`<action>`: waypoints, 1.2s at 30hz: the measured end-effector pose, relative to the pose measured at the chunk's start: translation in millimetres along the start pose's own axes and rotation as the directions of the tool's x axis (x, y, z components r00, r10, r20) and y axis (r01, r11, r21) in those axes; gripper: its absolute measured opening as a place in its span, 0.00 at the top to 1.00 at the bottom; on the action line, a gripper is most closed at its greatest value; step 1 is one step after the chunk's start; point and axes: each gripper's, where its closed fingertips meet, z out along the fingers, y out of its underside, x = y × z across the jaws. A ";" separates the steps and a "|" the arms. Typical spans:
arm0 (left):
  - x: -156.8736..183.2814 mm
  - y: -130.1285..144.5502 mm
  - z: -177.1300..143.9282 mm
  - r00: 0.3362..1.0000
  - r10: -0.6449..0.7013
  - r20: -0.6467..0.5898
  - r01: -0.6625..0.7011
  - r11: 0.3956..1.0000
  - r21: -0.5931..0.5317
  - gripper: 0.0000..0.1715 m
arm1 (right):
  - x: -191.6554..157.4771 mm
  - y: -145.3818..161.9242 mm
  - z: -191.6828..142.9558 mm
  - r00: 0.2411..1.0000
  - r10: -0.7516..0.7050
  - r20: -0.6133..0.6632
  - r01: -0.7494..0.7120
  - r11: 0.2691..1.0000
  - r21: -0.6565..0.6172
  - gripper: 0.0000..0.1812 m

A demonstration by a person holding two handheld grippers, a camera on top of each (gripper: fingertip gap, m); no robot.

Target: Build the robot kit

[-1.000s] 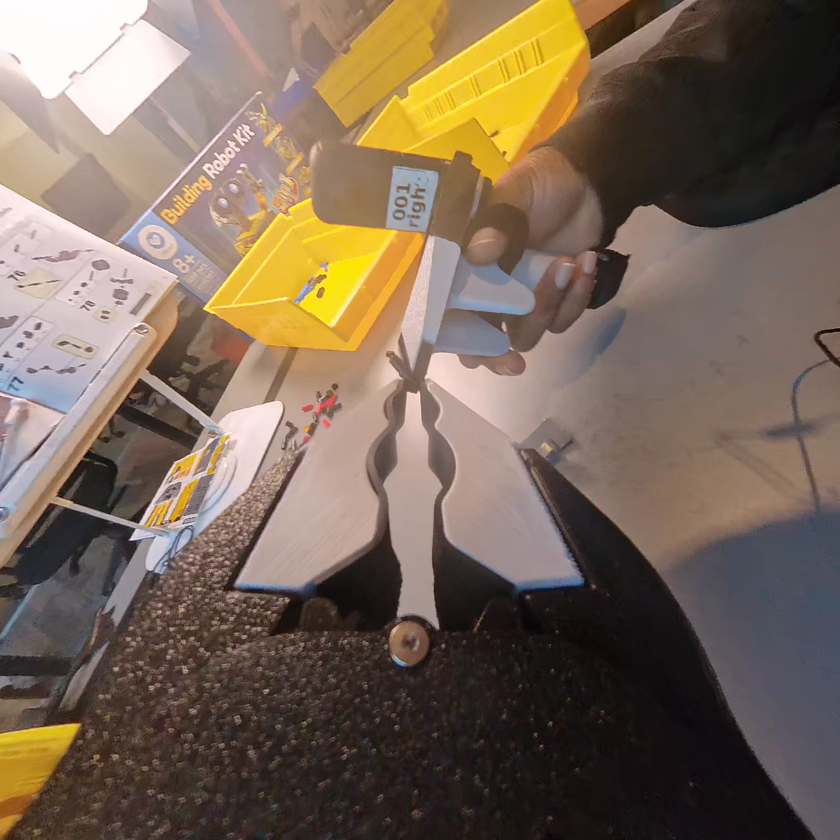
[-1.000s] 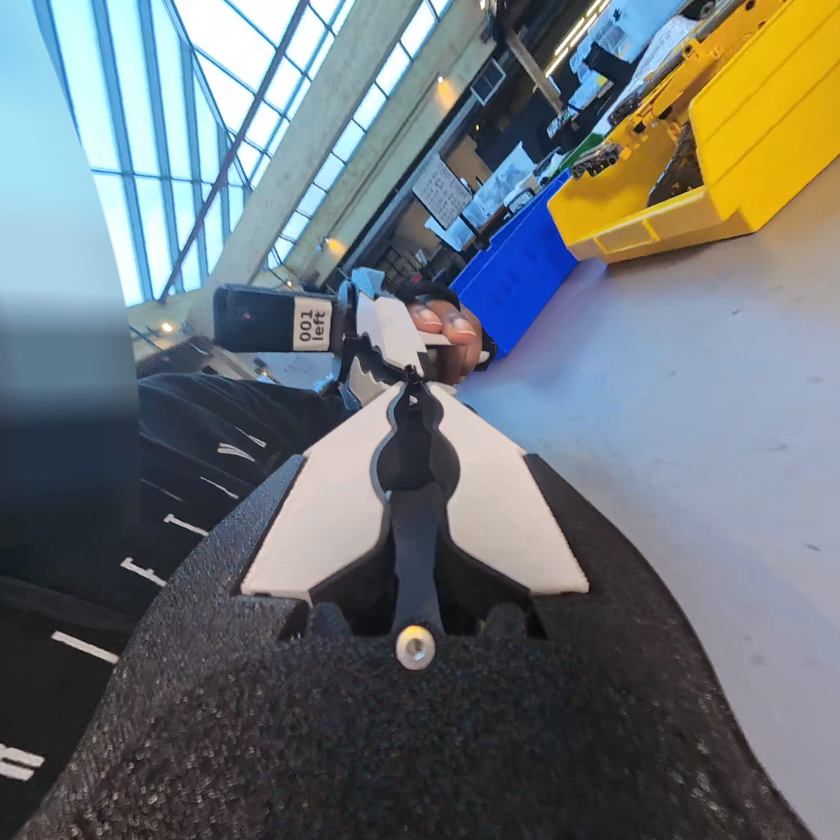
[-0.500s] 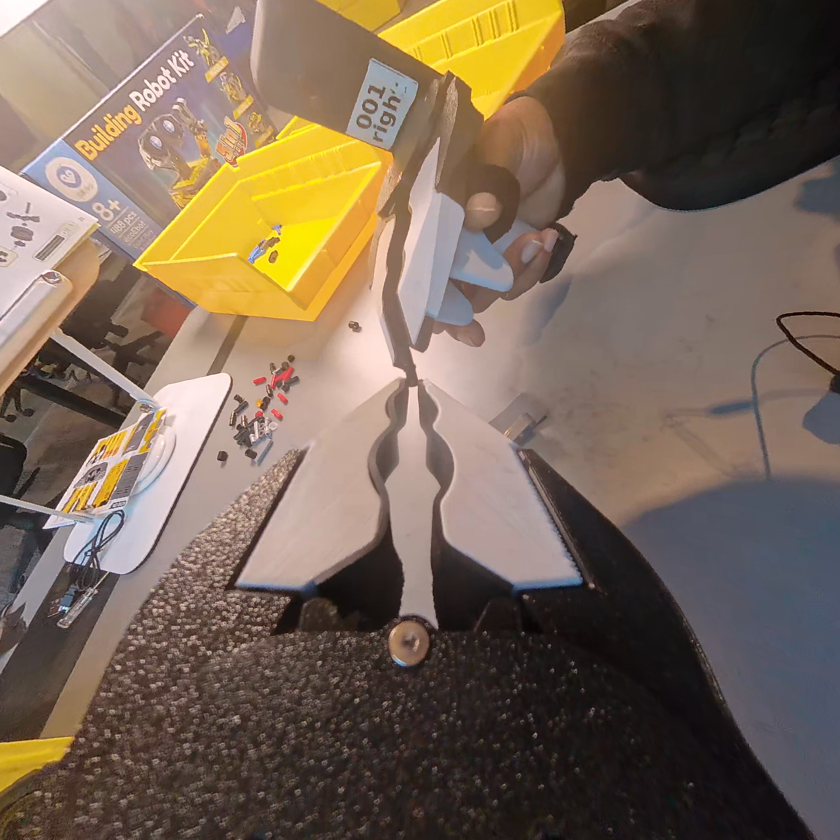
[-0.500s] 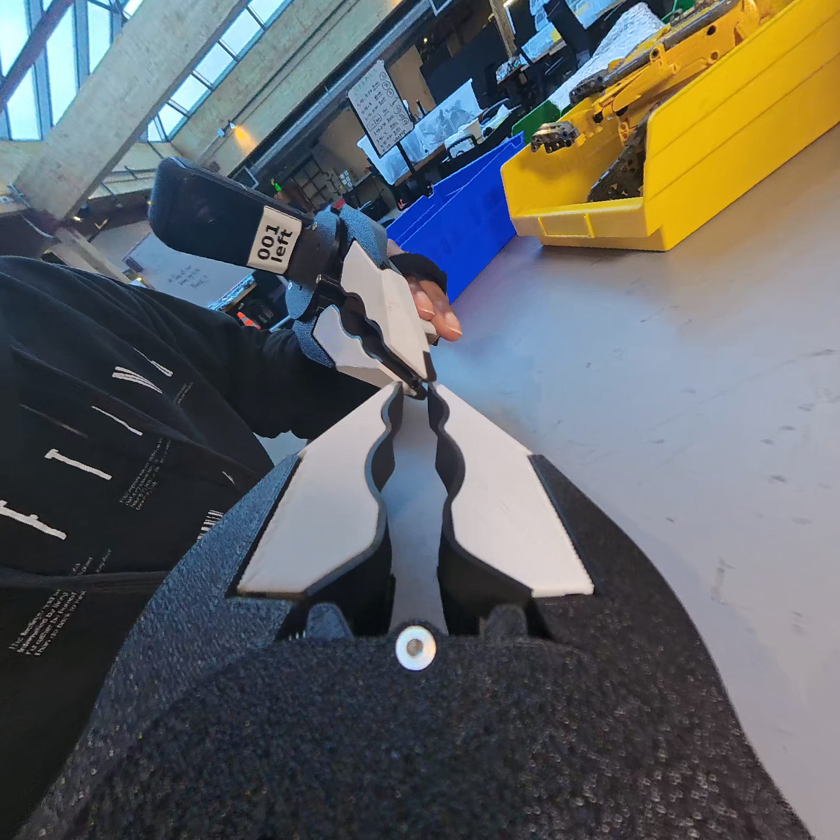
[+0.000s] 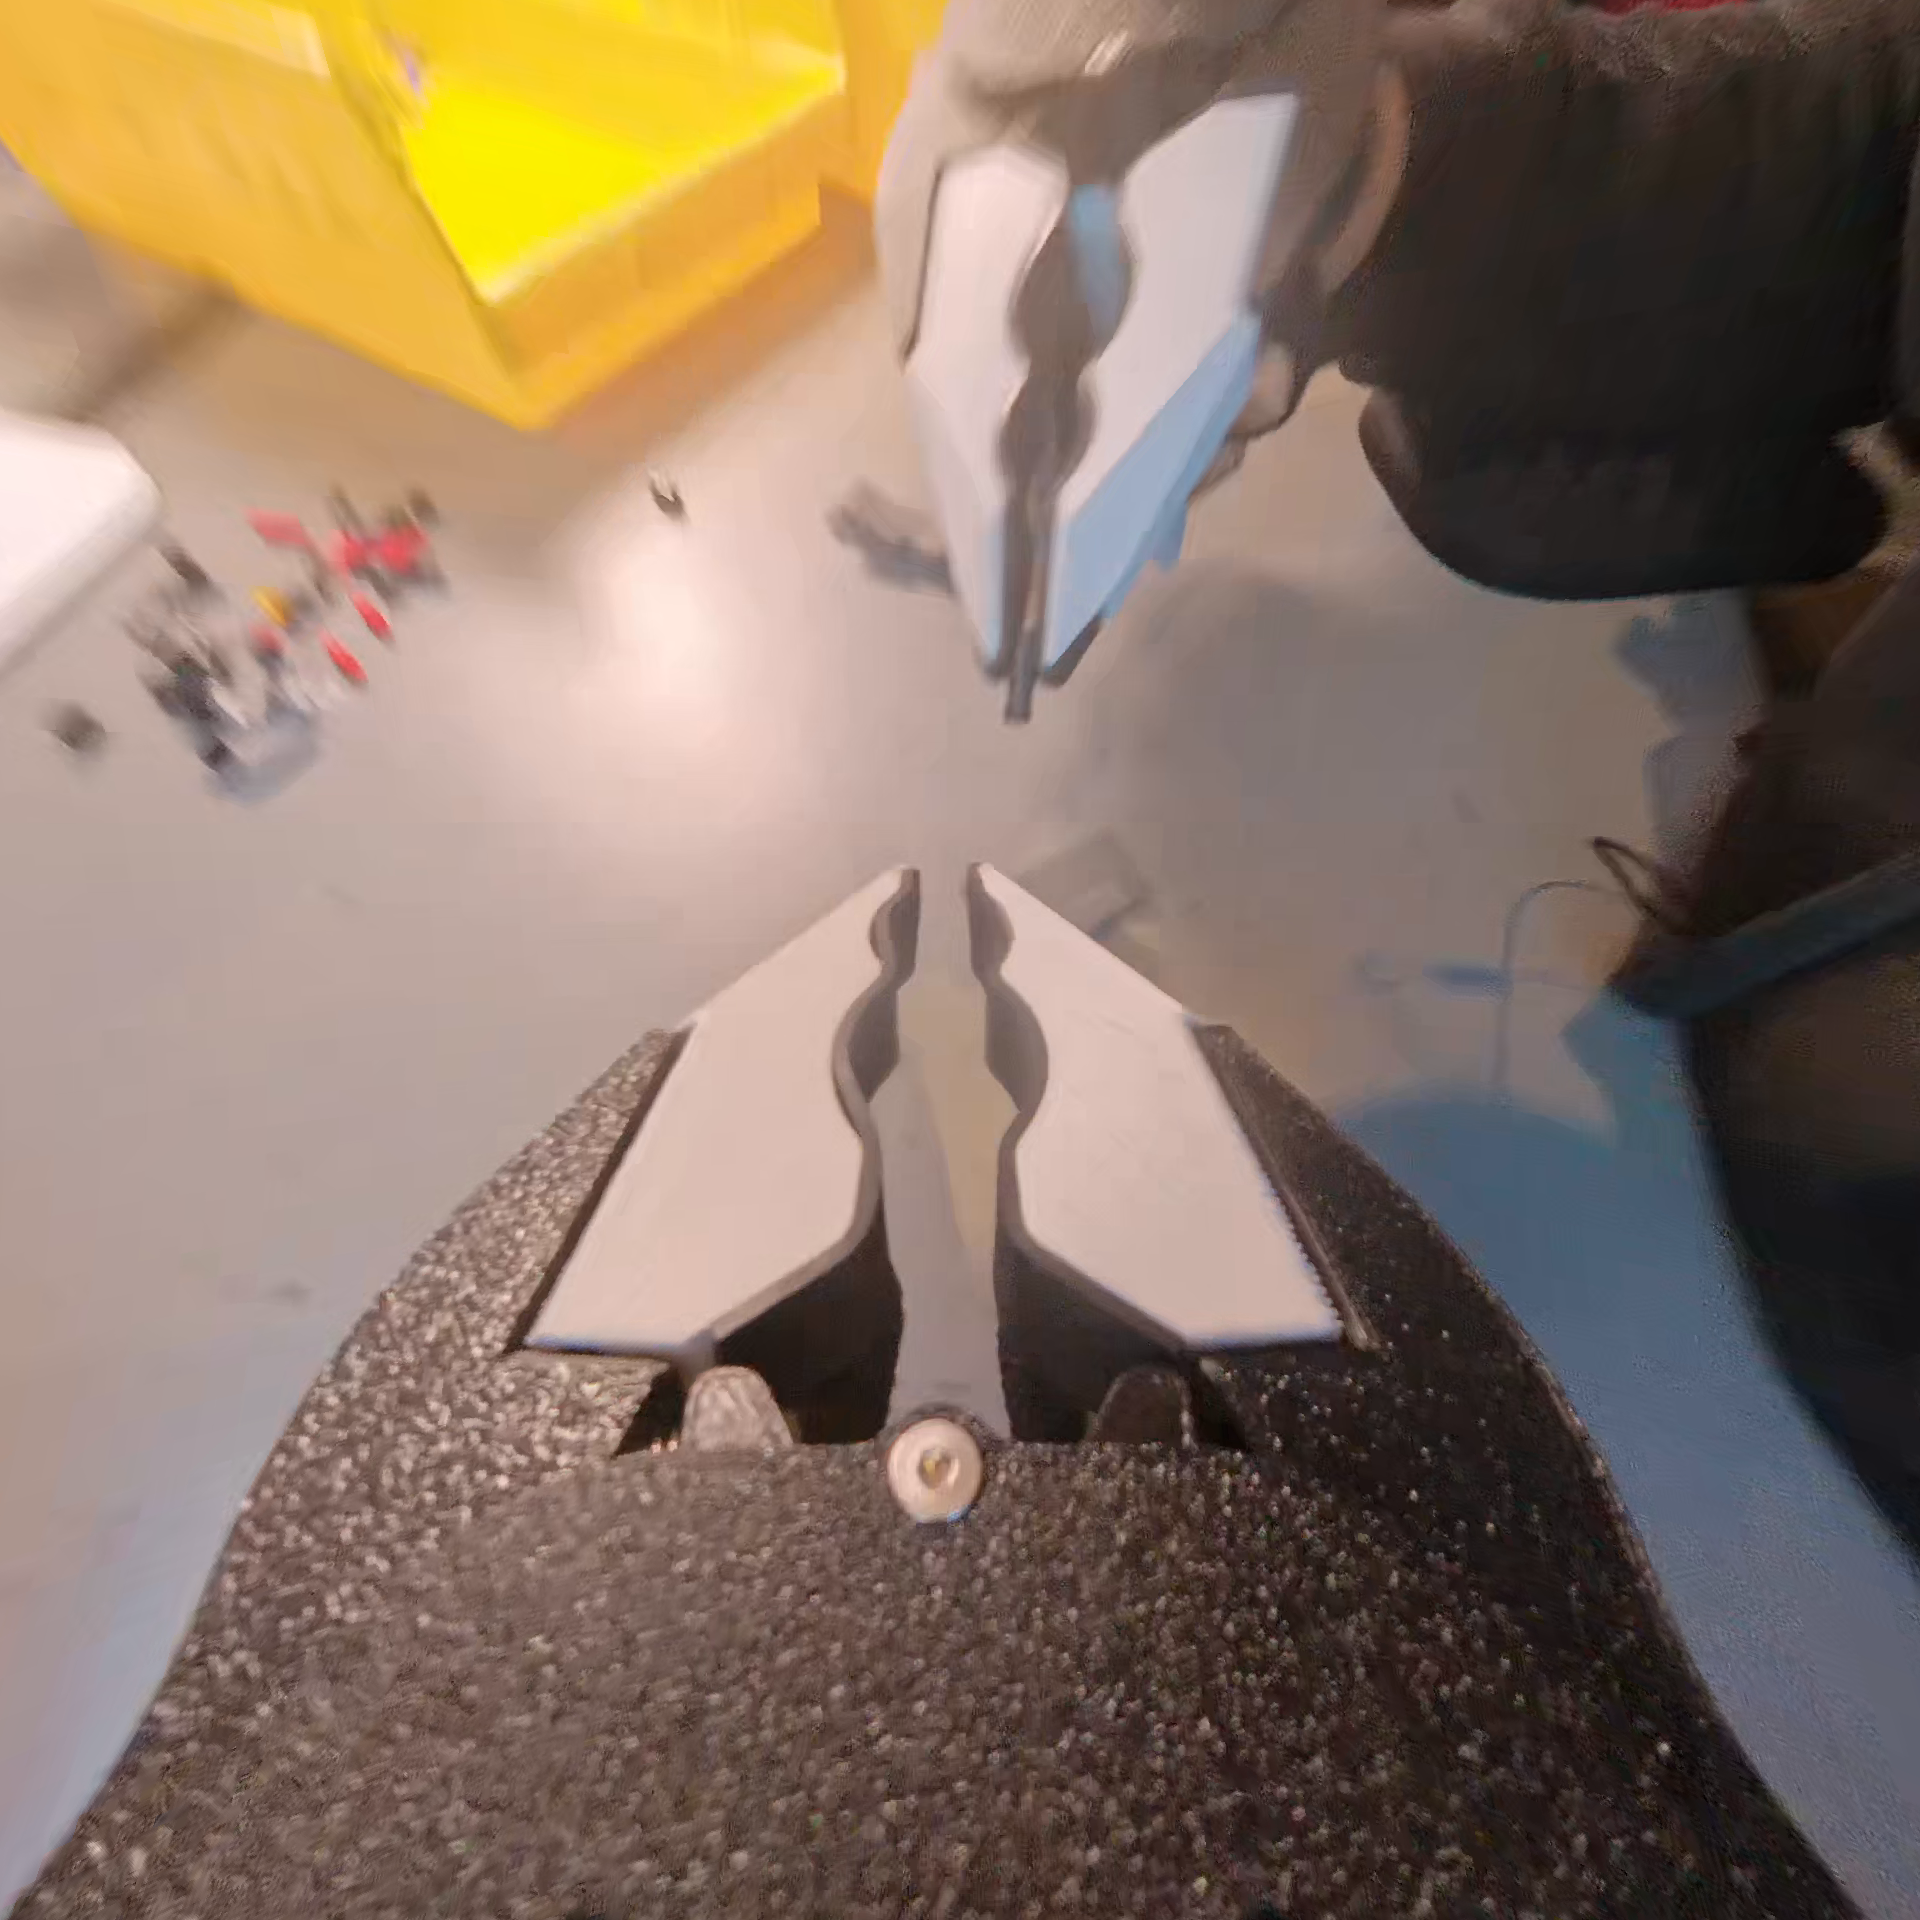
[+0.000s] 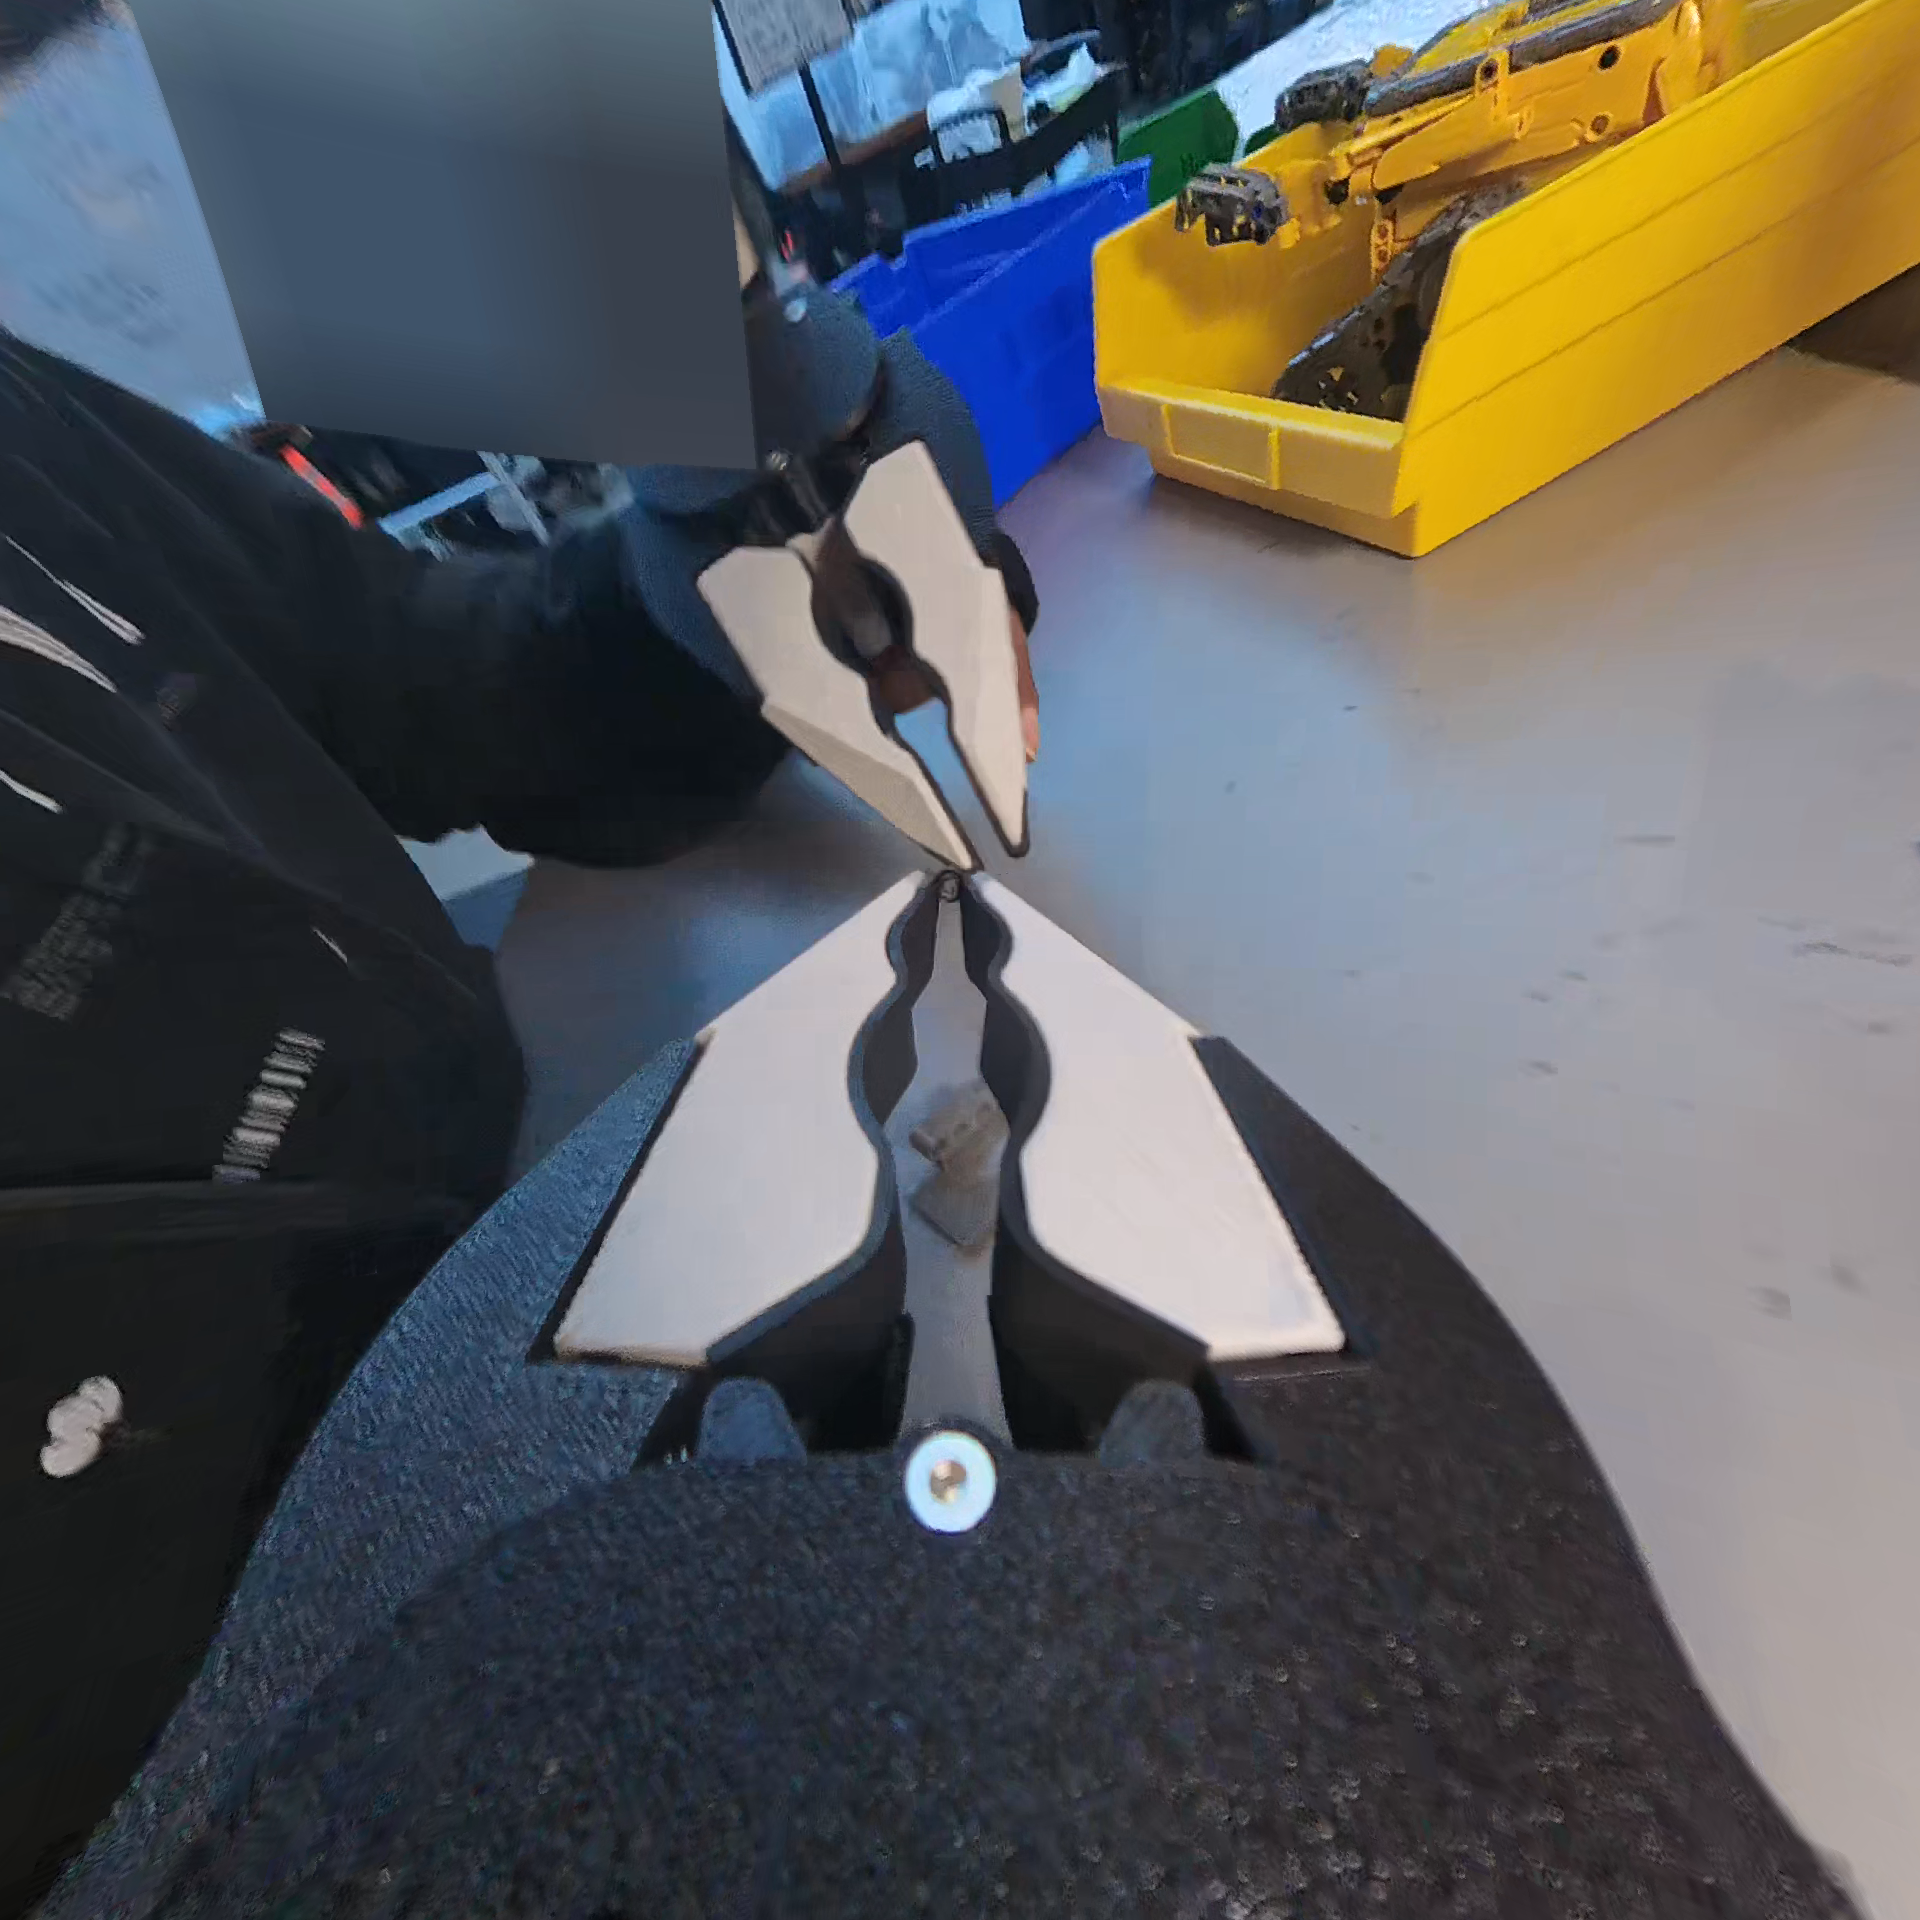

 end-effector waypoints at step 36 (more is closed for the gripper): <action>39.2 51.6 -1.2 0.993 0.038 0.113 -0.026 0.994 -0.107 0.99 | -35.5 88.7 41.6 0.901 -0.429 0.062 0.395 0.754 -0.525 0.98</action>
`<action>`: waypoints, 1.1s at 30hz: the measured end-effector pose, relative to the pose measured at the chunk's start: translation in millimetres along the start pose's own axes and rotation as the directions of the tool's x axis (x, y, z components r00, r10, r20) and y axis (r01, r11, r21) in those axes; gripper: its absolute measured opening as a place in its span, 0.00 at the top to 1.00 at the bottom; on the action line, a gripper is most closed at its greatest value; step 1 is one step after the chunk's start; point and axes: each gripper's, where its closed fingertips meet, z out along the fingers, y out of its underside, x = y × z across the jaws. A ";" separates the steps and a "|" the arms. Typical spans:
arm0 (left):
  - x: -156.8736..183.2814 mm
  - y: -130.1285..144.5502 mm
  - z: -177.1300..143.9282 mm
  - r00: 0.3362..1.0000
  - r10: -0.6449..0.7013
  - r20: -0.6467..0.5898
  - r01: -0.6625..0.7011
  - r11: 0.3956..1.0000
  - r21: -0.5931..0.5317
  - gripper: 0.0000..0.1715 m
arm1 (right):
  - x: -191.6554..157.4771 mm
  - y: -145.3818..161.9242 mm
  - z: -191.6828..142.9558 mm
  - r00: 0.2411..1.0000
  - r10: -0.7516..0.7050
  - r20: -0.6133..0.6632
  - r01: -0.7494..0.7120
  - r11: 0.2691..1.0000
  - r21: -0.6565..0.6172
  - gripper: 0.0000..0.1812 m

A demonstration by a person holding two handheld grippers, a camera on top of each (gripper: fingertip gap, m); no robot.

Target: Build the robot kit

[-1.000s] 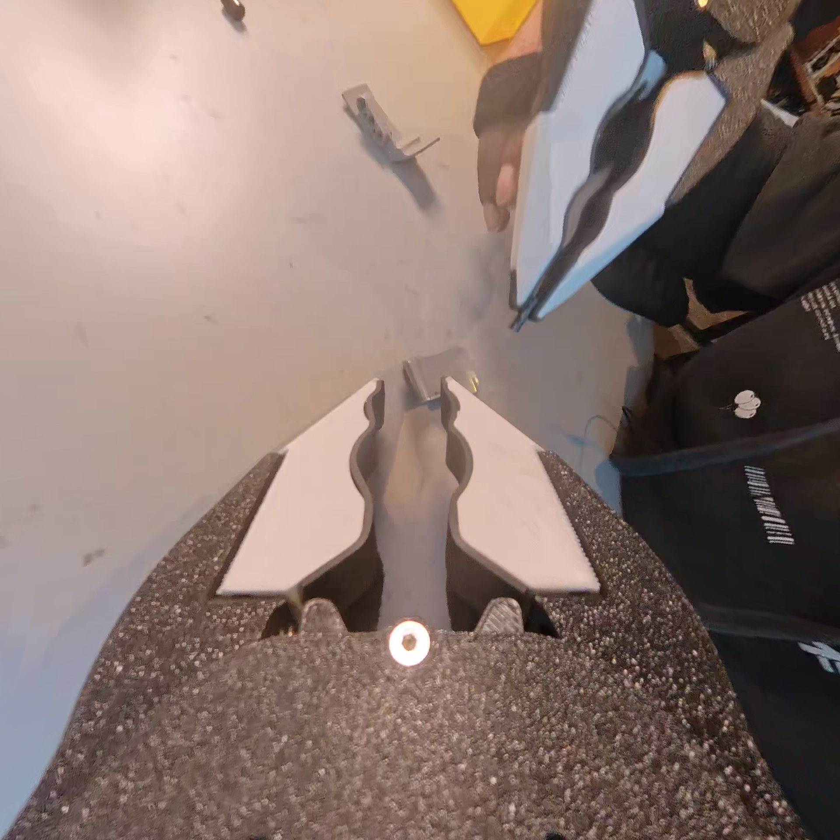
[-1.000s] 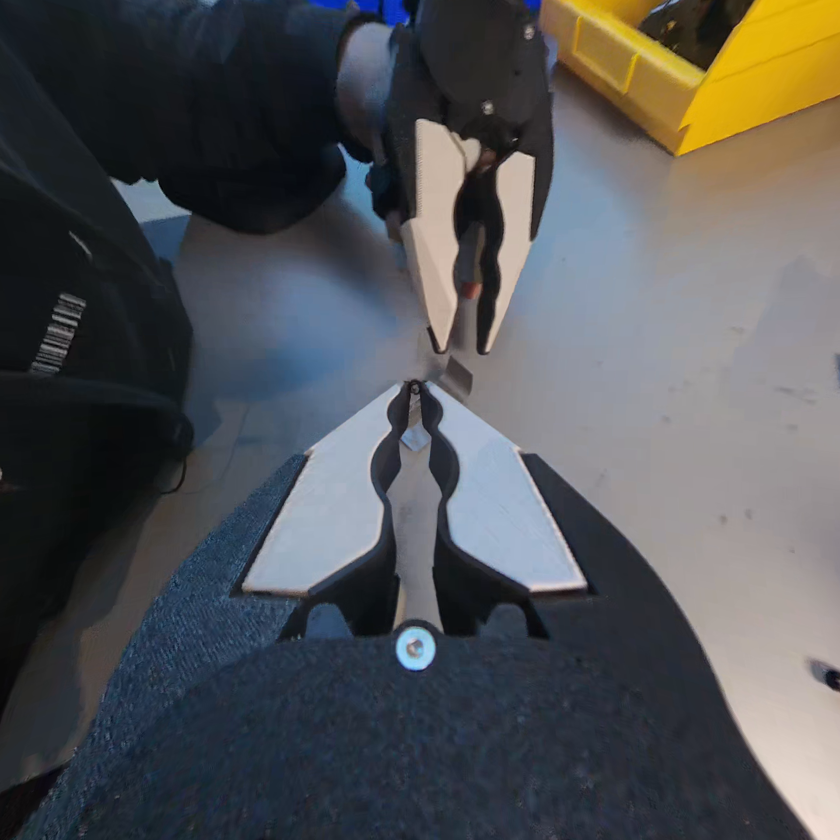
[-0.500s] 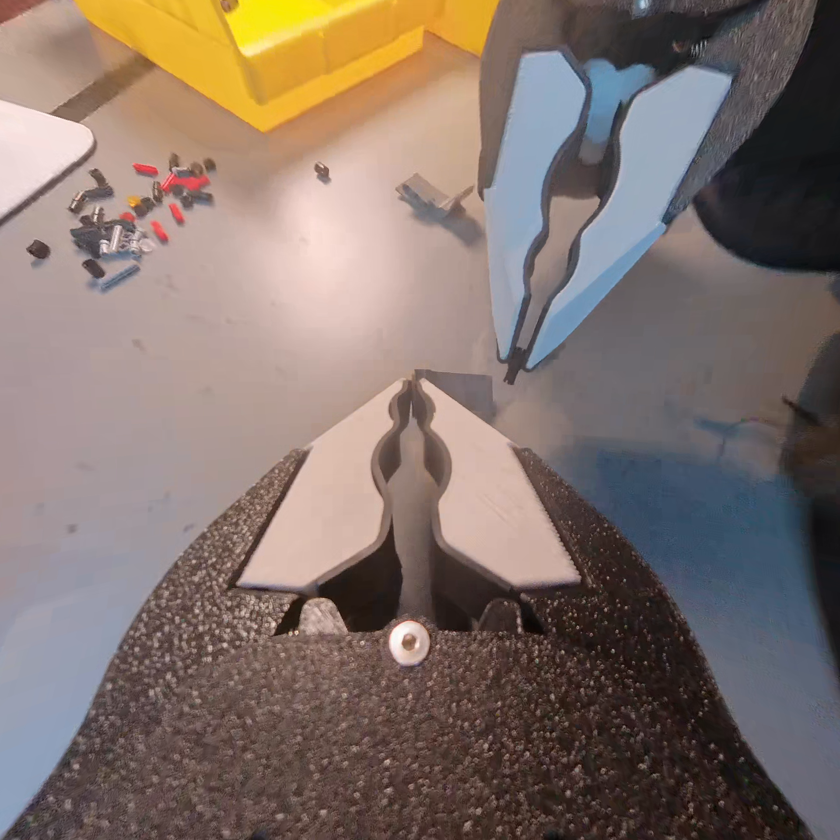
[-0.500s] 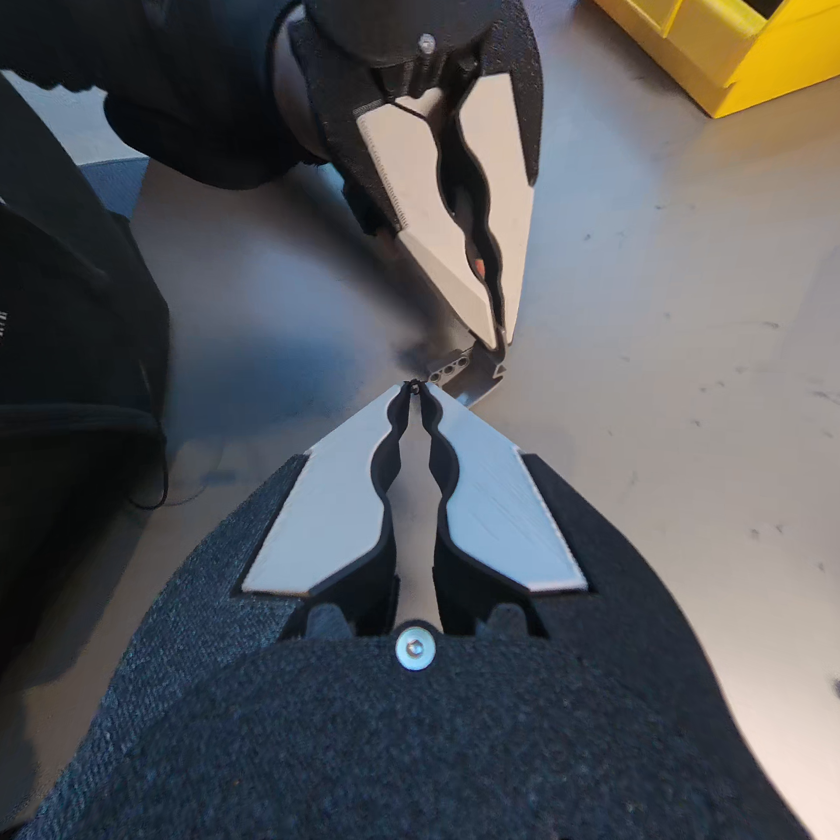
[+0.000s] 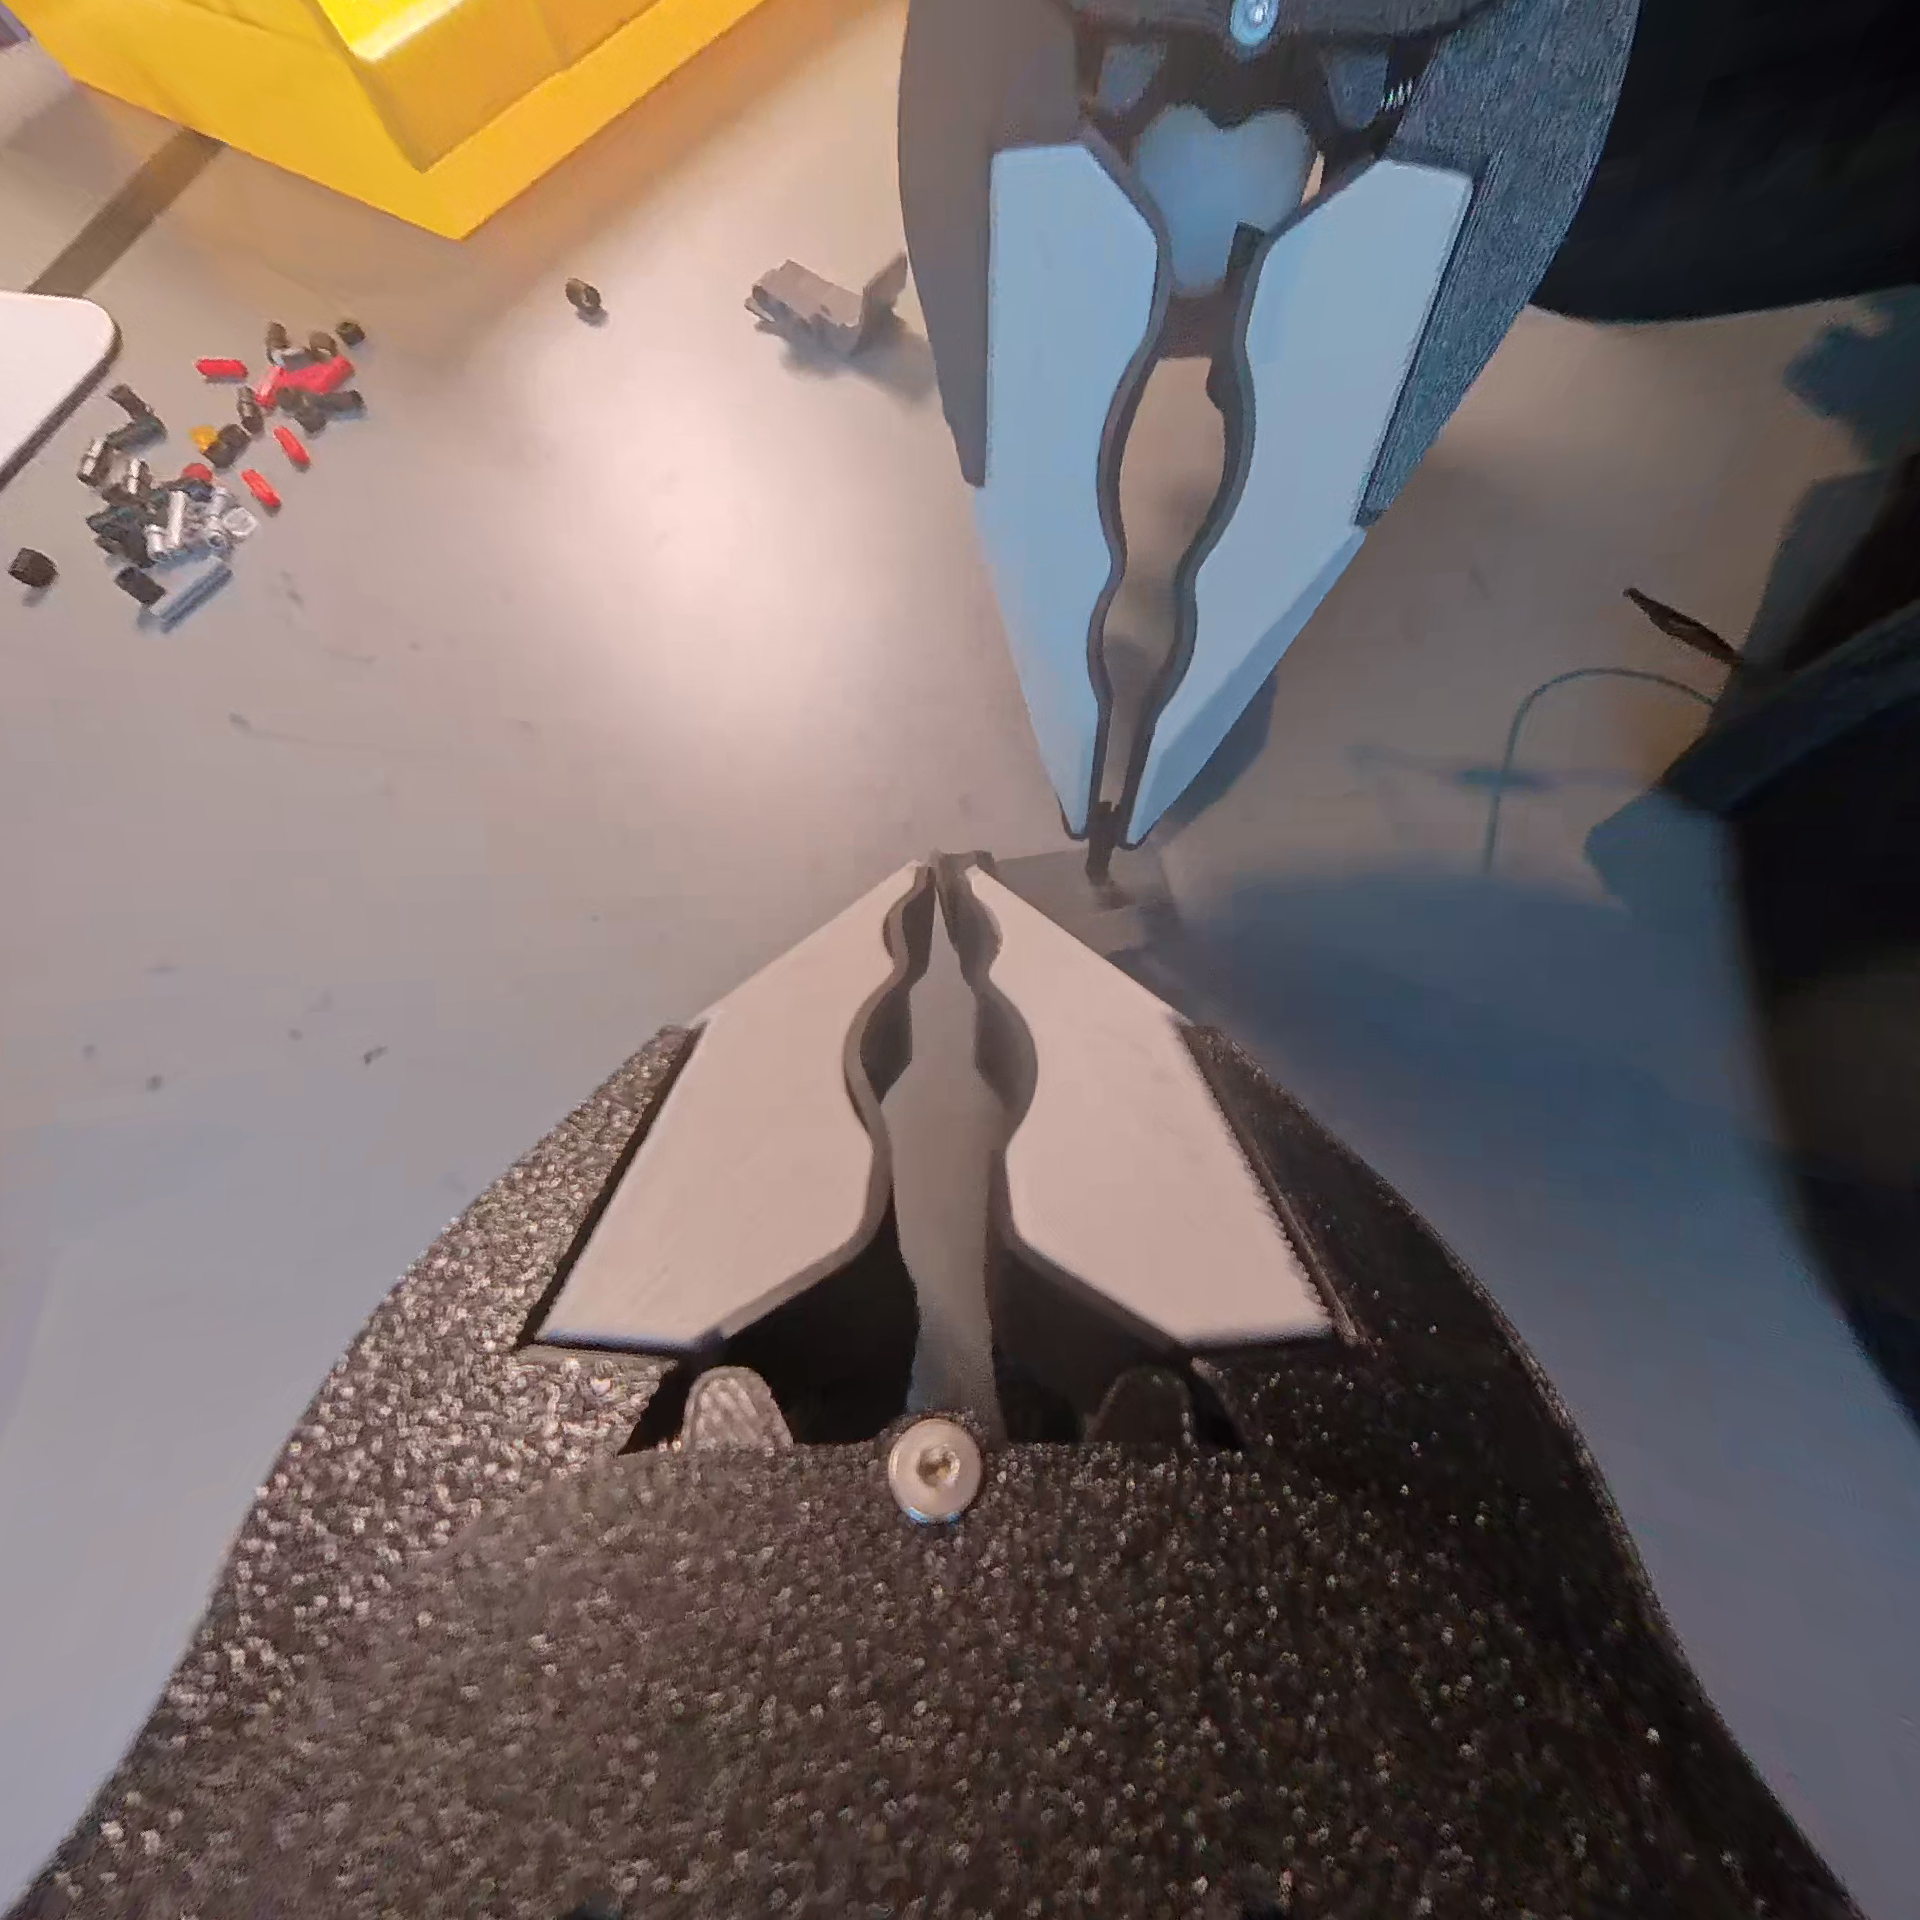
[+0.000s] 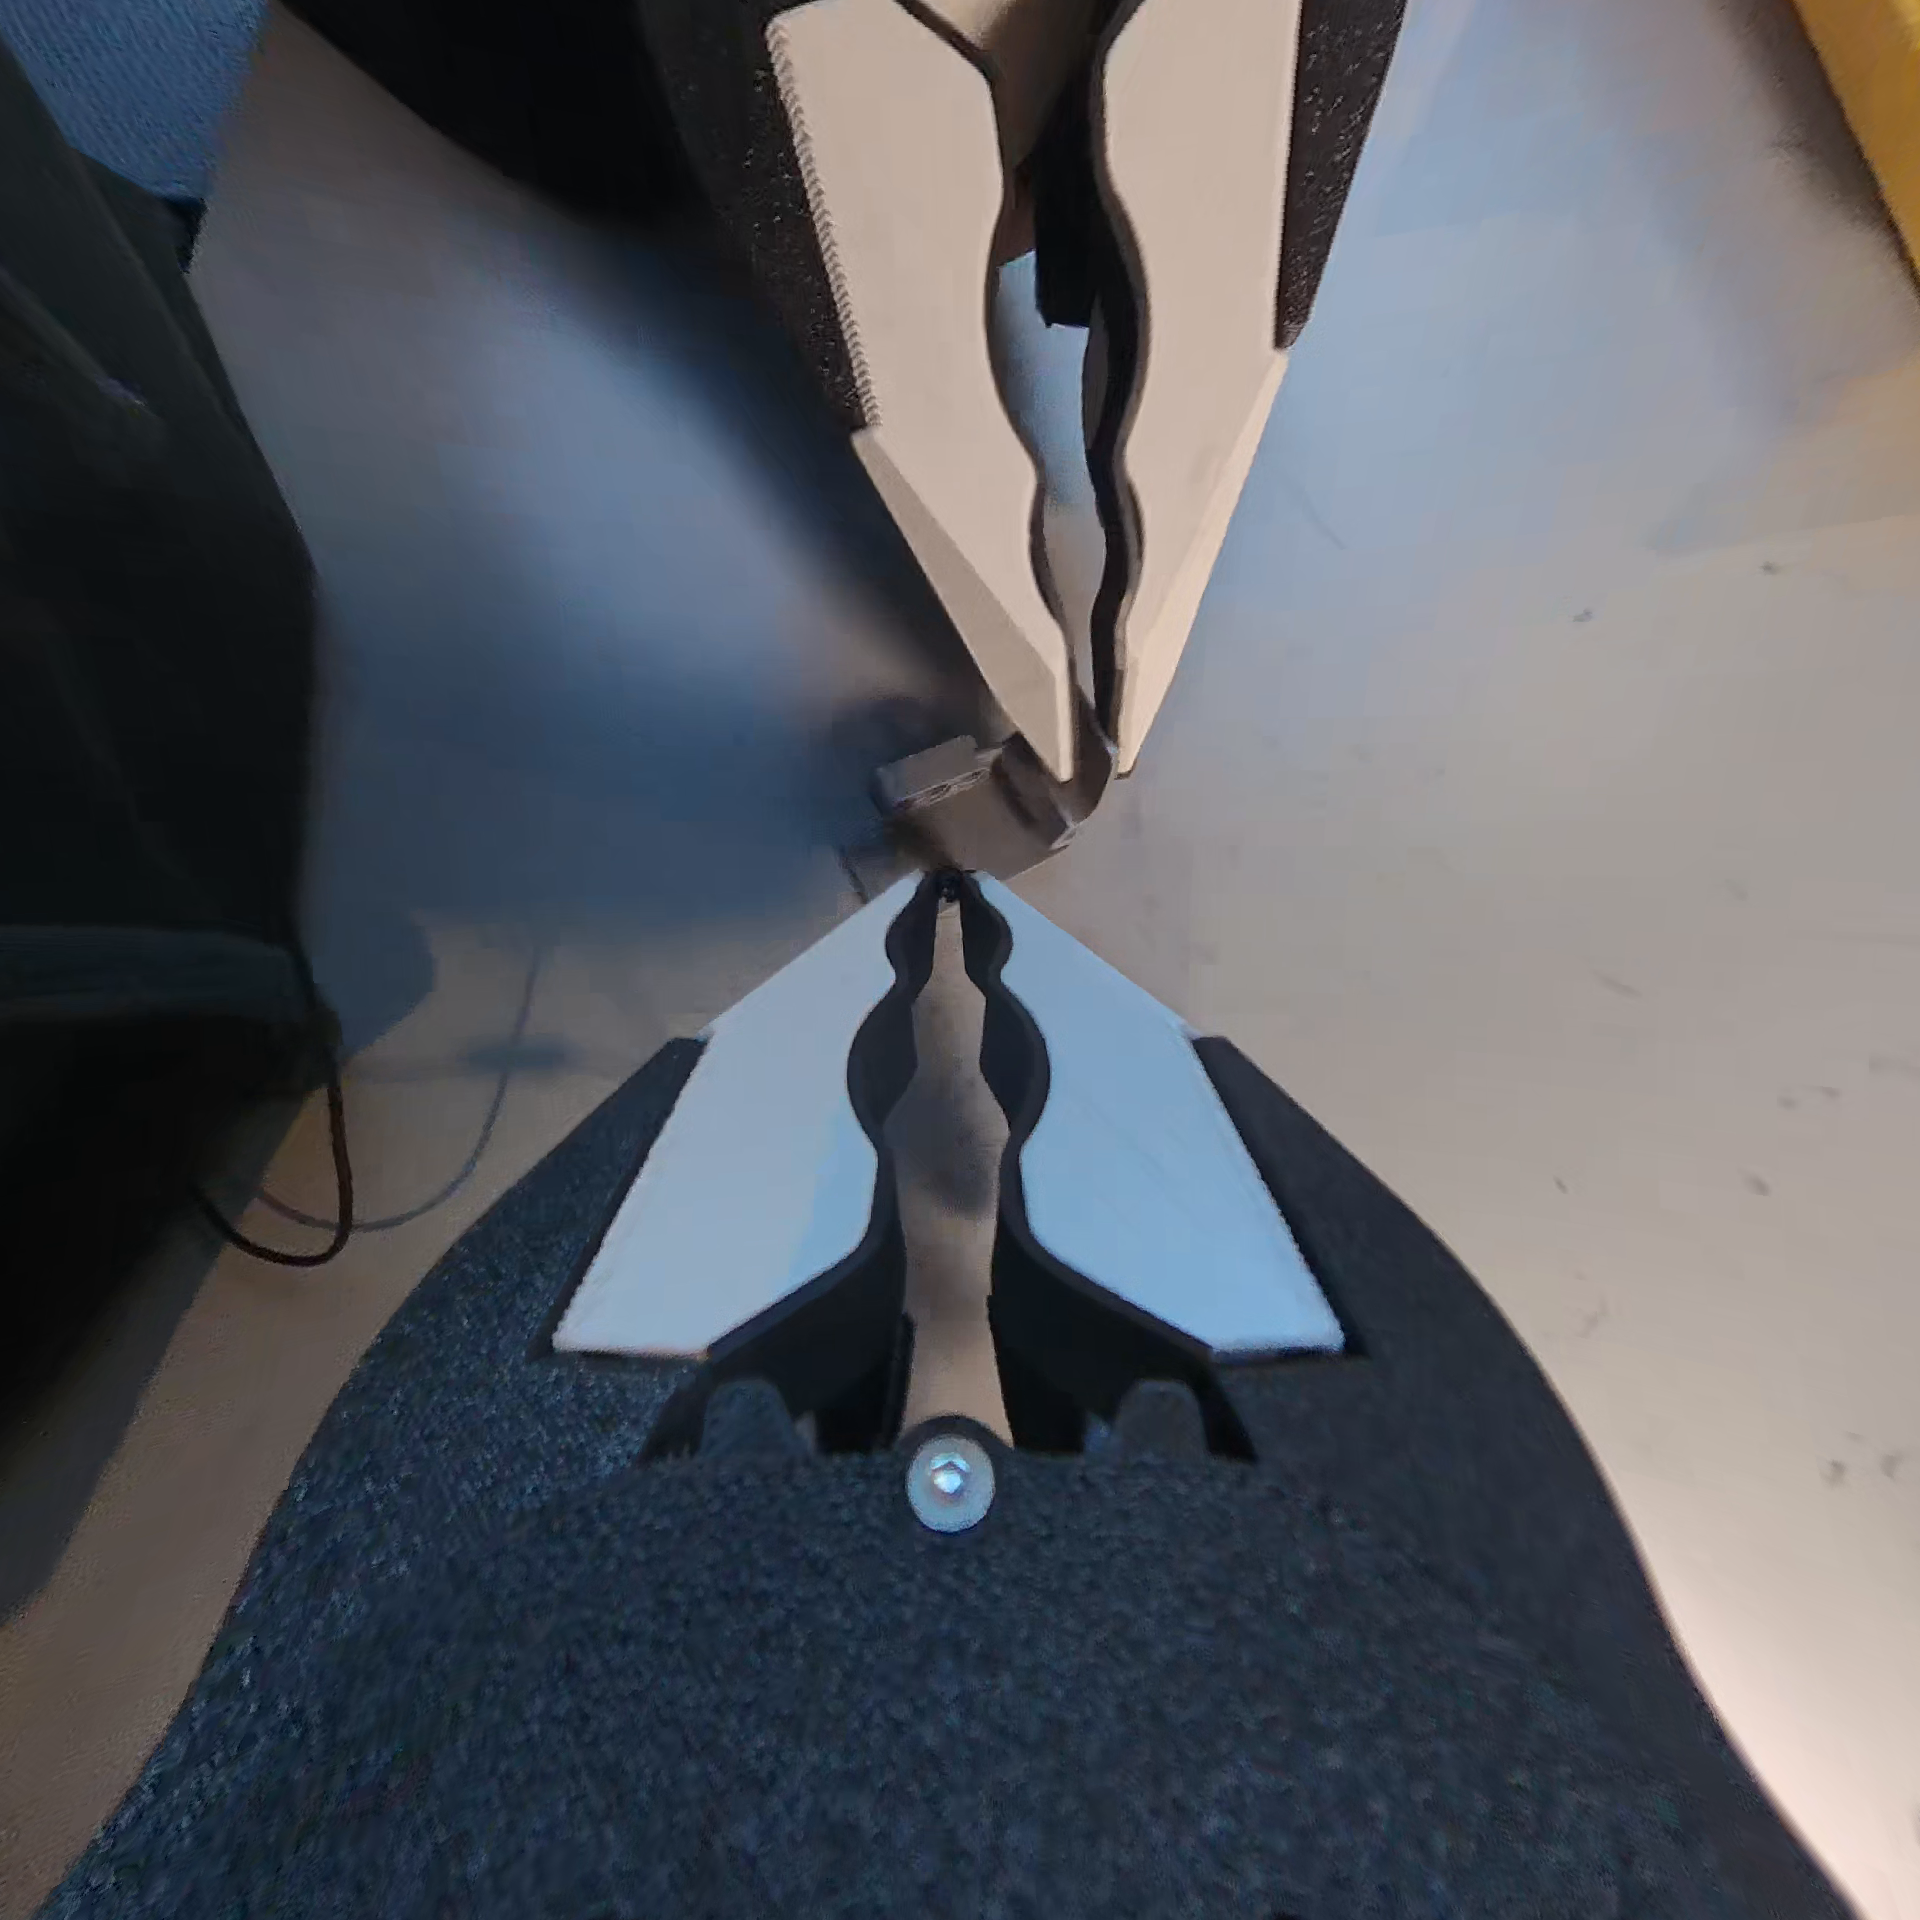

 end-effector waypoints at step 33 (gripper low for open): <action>-50.7 -43.9 1.8 0.994 -0.087 0.072 0.069 0.971 0.231 0.97 | 86.0 1.5 -41.0 0.898 0.357 -0.256 -0.263 0.904 0.338 0.98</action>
